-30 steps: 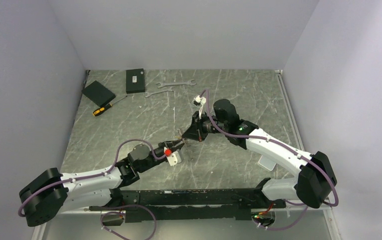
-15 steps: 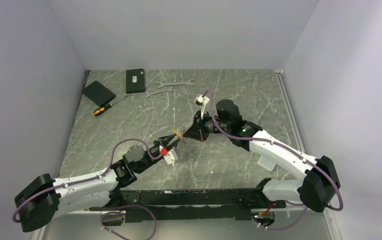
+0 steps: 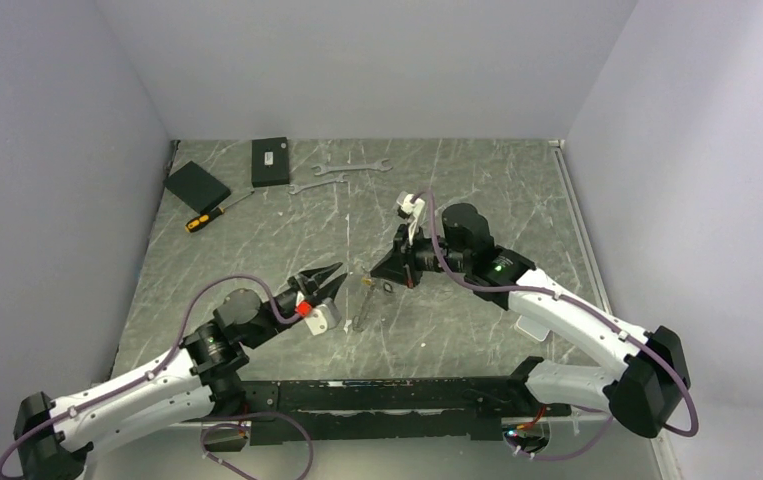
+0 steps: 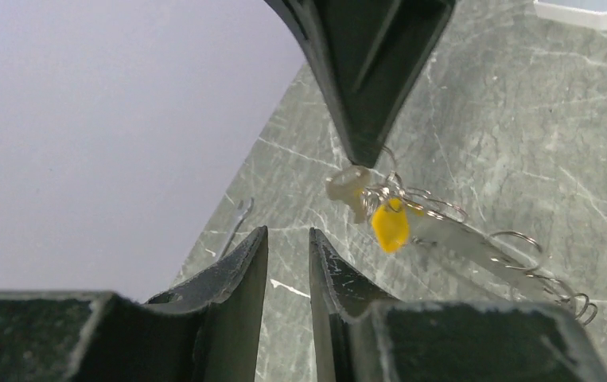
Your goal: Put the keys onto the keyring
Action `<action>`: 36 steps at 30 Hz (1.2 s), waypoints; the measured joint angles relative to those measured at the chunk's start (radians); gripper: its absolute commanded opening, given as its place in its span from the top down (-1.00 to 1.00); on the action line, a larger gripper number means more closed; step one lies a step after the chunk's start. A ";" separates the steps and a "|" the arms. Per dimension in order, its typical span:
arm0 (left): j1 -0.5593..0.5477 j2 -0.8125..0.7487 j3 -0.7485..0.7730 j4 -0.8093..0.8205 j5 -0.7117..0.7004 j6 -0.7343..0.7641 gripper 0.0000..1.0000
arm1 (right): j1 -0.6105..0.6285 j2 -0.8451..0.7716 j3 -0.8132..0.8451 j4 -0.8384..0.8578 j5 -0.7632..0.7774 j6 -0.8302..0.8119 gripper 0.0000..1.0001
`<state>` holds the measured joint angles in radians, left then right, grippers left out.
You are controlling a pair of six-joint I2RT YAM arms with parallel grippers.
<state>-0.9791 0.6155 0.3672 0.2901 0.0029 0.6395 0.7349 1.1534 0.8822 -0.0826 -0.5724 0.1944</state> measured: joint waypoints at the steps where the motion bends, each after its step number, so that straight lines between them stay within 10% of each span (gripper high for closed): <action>1: 0.000 -0.018 0.011 -0.021 0.003 -0.001 0.37 | 0.000 -0.004 -0.006 0.000 -0.007 -0.004 1.00; 29: 0.000 0.152 0.127 -0.153 0.209 -0.024 0.39 | 0.011 -0.098 -0.065 0.064 -0.172 -0.044 1.00; 36: 0.002 0.203 0.127 -0.119 0.214 -0.037 1.00 | 0.016 -0.091 -0.066 0.071 -0.201 -0.045 1.00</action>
<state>-0.9775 0.8181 0.4942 0.1711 0.2173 0.6029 0.7506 1.0626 0.8158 -0.0113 -0.7734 0.1497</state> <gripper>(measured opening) 0.148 0.016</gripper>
